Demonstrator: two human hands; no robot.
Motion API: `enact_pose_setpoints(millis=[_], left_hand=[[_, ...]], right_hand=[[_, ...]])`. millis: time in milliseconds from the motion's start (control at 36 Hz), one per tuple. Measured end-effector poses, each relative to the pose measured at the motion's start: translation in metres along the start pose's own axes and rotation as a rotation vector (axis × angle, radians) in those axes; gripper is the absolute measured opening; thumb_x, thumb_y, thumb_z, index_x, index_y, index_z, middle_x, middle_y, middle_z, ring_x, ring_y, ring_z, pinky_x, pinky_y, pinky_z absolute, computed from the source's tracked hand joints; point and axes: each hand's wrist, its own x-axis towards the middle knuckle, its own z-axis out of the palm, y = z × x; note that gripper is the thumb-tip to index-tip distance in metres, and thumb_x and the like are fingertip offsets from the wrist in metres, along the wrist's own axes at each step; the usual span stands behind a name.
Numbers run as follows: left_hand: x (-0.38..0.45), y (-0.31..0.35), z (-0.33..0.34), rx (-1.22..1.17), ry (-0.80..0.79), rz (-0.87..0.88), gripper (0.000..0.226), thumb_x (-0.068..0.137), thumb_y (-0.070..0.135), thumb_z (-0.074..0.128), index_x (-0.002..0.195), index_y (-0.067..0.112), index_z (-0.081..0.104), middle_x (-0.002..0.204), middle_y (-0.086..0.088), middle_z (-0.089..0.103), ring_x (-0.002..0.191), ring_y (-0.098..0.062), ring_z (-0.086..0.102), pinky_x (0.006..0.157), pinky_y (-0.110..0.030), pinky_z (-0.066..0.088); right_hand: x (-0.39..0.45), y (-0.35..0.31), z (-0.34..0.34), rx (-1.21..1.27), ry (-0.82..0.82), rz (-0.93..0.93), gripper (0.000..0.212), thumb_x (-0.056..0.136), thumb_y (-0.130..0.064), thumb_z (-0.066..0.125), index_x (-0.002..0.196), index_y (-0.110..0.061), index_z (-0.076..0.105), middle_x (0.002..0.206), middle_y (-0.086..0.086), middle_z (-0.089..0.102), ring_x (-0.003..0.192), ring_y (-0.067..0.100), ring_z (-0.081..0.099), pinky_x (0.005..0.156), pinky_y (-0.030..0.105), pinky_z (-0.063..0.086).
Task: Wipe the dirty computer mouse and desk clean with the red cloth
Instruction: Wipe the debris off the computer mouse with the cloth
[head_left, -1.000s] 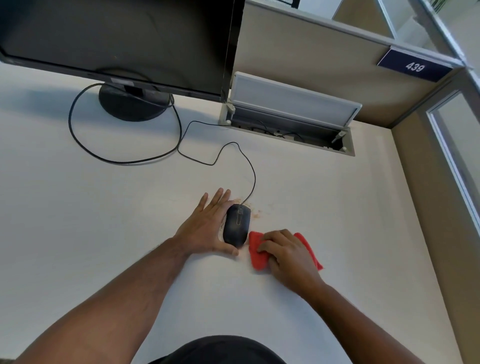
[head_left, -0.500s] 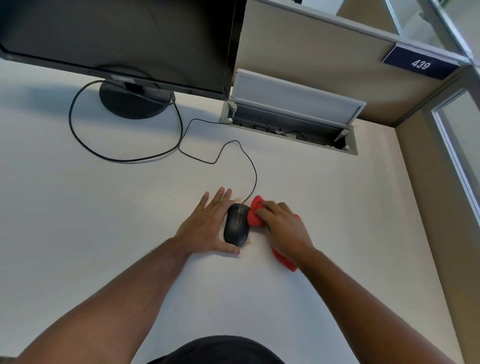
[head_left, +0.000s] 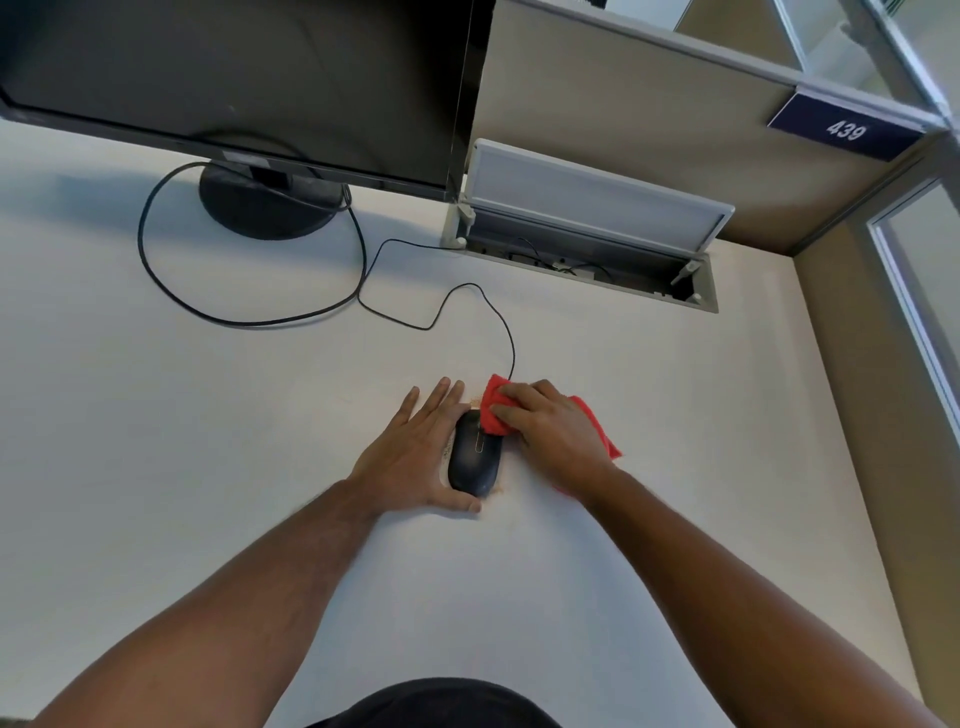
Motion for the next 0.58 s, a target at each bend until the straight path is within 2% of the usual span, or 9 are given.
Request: enact_pose_setpoints(millis=[111, 139, 194, 250, 306, 389, 472, 583], left_hand=[[0.000, -0.001, 0.001, -0.021, 0.009, 0.005, 0.130, 0.058, 0.089, 0.073, 0.158, 0.023, 0.024, 0.176, -0.001, 0.008, 0.160, -0.012, -0.012, 0.130, -0.042, -0.007], [0.000, -0.001, 0.000, -0.023, 0.008, 0.004, 0.130, 0.058, 0.089, 0.073, 0.158, 0.023, 0.024, 0.176, -0.002, 0.009, 0.160, -0.012, -0.012, 0.130, -0.043, -0.006], [0.000, -0.001, 0.001, -0.010, -0.003, 0.004, 0.133, 0.059, 0.090, 0.071, 0.161, 0.022, 0.019, 0.176, -0.002, 0.007, 0.160, -0.012, -0.014, 0.130, -0.044, -0.006], [0.000, -0.002, 0.002, 0.031, -0.011, 0.008, 0.142, 0.062, 0.093, 0.066, 0.165, 0.016, 0.007, 0.176, -0.003, 0.003, 0.160, -0.013, -0.016, 0.130, -0.044, -0.006], [0.000, -0.002, 0.003, 0.059, -0.007, 0.012, 0.147, 0.063, 0.094, 0.063, 0.166, 0.012, -0.001, 0.176, -0.004, 0.001, 0.160, -0.014, -0.016, 0.130, -0.044, -0.006], [-0.001, -0.001, 0.001, 0.048, -0.013, 0.006, 0.144, 0.063, 0.092, 0.066, 0.166, 0.013, 0.002, 0.176, -0.002, 0.002, 0.160, -0.013, -0.017, 0.130, -0.044, -0.006], [-0.001, 0.001, 0.000, 0.018, -0.011, -0.003, 0.137, 0.062, 0.090, 0.070, 0.164, 0.019, 0.013, 0.176, -0.001, 0.004, 0.160, -0.011, -0.016, 0.130, -0.043, -0.006], [-0.001, 0.001, -0.001, -0.019, 0.000, -0.006, 0.130, 0.059, 0.088, 0.074, 0.159, 0.024, 0.022, 0.176, 0.000, 0.008, 0.160, -0.010, -0.015, 0.130, -0.042, -0.006]], right_hand=[[-0.001, -0.008, -0.005, 0.158, 0.170, 0.198, 0.036, 0.095, -0.018, 0.065, 0.131, -0.024, 0.067, 0.143, -0.001, 0.057, 0.125, 0.024, 0.048, 0.097, 0.040, 0.052], [-0.003, -0.010, -0.005, 0.166, 0.216, 0.197, 0.035, 0.094, -0.018, 0.066, 0.128, -0.024, 0.068, 0.141, 0.000, 0.057, 0.124, 0.025, 0.049, 0.096, 0.040, 0.052], [-0.007, -0.014, -0.001, 0.157, 0.250, 0.065, 0.032, 0.089, -0.019, 0.069, 0.120, -0.022, 0.071, 0.135, 0.004, 0.061, 0.119, 0.029, 0.053, 0.090, 0.042, 0.052], [-0.012, -0.017, 0.006, 0.070, 0.180, -0.123, 0.036, 0.083, -0.020, 0.076, 0.118, -0.023, 0.071, 0.136, 0.004, 0.060, 0.119, 0.031, 0.054, 0.090, 0.043, 0.050], [-0.015, -0.018, 0.009, -0.003, 0.102, -0.179, 0.047, 0.080, -0.022, 0.081, 0.125, -0.025, 0.067, 0.140, 0.002, 0.056, 0.123, 0.030, 0.051, 0.093, 0.043, 0.048], [-0.008, -0.017, 0.008, -0.047, 0.097, -0.130, 0.051, 0.082, -0.018, 0.078, 0.131, -0.024, 0.063, 0.143, 0.003, 0.054, 0.125, 0.031, 0.050, 0.093, 0.044, 0.049], [0.003, -0.014, 0.002, -0.127, 0.033, -0.066, 0.060, 0.082, -0.020, 0.081, 0.138, -0.024, 0.058, 0.147, 0.004, 0.050, 0.130, 0.032, 0.046, 0.097, 0.046, 0.050], [0.014, -0.010, -0.006, -0.185, 0.020, -0.004, 0.043, 0.088, -0.022, 0.075, 0.130, -0.025, 0.065, 0.146, 0.004, 0.050, 0.130, 0.029, 0.045, 0.099, 0.046, 0.049]])
